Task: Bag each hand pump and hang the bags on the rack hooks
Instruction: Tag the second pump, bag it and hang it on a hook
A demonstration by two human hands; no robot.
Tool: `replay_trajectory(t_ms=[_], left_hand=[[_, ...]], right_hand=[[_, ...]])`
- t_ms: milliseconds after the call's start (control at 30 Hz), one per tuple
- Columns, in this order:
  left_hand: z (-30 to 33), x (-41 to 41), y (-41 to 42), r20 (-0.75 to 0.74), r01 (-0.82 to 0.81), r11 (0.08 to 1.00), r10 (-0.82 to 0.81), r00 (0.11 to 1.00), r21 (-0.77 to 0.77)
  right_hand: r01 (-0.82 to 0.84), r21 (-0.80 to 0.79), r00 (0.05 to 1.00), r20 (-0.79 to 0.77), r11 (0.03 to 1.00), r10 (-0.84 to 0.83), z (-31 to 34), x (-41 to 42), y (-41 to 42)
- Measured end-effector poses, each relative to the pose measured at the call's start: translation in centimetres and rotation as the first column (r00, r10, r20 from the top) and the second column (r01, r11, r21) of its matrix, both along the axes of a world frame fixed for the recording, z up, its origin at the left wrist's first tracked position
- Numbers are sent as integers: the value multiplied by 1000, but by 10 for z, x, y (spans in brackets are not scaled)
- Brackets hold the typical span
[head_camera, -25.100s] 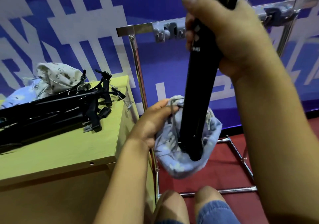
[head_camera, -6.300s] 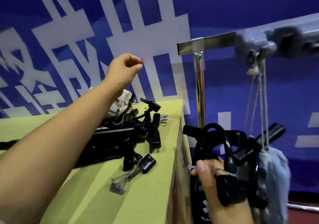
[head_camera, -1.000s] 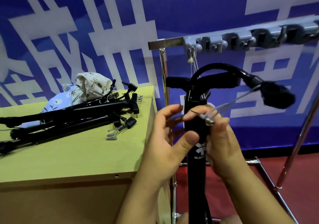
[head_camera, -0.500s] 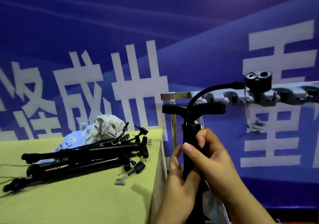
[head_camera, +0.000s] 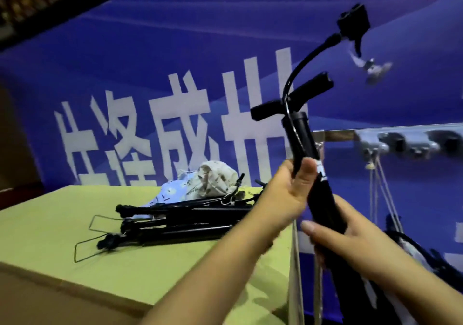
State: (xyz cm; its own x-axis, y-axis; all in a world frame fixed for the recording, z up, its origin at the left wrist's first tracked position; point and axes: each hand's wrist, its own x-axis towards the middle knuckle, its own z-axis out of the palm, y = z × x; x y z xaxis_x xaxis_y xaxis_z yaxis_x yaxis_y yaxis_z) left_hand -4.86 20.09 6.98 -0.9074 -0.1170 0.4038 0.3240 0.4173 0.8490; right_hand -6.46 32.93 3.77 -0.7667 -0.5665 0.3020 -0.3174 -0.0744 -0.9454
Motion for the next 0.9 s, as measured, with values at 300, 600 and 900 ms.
replay_trajectory(t_ms=[300,600,900], left_hand=[[-27,-103,-223,-42,-578,424,780,624,-697],[-53,-173,-267,39,-675,440,852,522,-592],[-20,-144,-288,381,-756,498,659,649,425]], right_hand=[[-31,92,999,44,995,27,0,-40,-22],[-88,21,980,179,996,83,-22,-57,-30],[-63,8,985,160,998,61,-23,-50,-29]])
